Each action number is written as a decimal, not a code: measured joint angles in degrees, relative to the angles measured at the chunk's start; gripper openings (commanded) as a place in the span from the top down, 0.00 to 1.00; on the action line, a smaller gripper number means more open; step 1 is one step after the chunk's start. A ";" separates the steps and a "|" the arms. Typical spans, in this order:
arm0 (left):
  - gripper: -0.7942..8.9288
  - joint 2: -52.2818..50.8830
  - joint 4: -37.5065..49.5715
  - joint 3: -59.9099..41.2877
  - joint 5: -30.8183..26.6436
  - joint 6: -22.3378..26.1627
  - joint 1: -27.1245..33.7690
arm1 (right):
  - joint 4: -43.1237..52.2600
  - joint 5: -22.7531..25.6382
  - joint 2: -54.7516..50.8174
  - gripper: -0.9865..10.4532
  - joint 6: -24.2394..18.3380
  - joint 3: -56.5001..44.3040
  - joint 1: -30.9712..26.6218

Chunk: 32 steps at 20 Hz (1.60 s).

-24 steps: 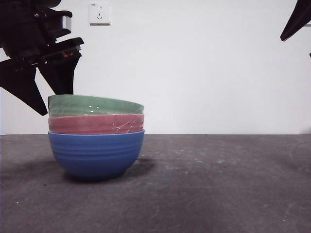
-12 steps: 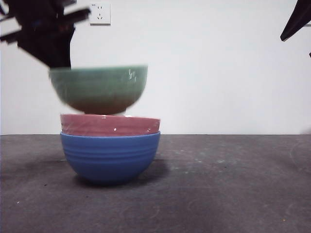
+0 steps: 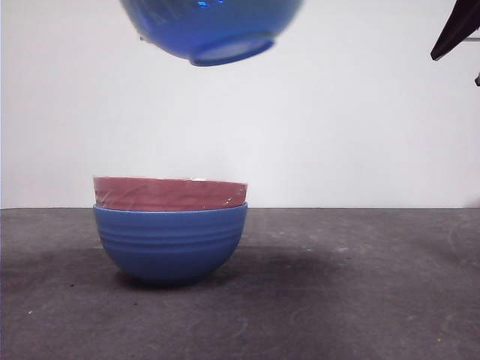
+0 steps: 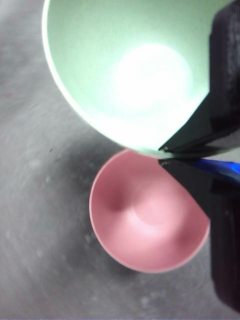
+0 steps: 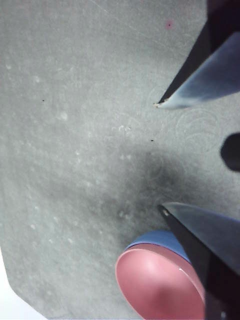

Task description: Pick up the green bowl on the top,put the green bowl on the left,pick up the red bowl in the middle,put the red bowl on the right

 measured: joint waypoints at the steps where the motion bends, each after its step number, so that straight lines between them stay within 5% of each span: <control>1: 0.93 0.02 0.07 -0.02 -3.41 -0.02 -3.02 | 0.00 0.00 0.00 0.64 0.00 0.00 0.00; 5: 0.93 -0.04 8.55 -6.01 -8.76 -1.09 -11.78 | 0.00 0.02 0.00 0.64 0.00 0.00 0.00; 12: 0.93 1.53 27.89 -26.53 -10.29 -3.13 -14.25 | 0.02 0.04 0.00 0.64 0.00 0.00 0.00; 21: 0.91 9.66 31.61 -28.89 -10.45 -1.99 -14.21 | 0.00 0.00 0.00 0.64 0.00 0.00 0.00; 25: 0.53 9.66 32.33 -28.87 -10.84 -1.55 -14.16 | -0.02 -0.04 0.00 0.64 0.00 0.00 0.00; 32: 0.53 3.04 25.16 -22.01 -16.13 -1.55 -13.90 | 0.00 -2.86 0.33 0.63 -1.36 1.99 5.55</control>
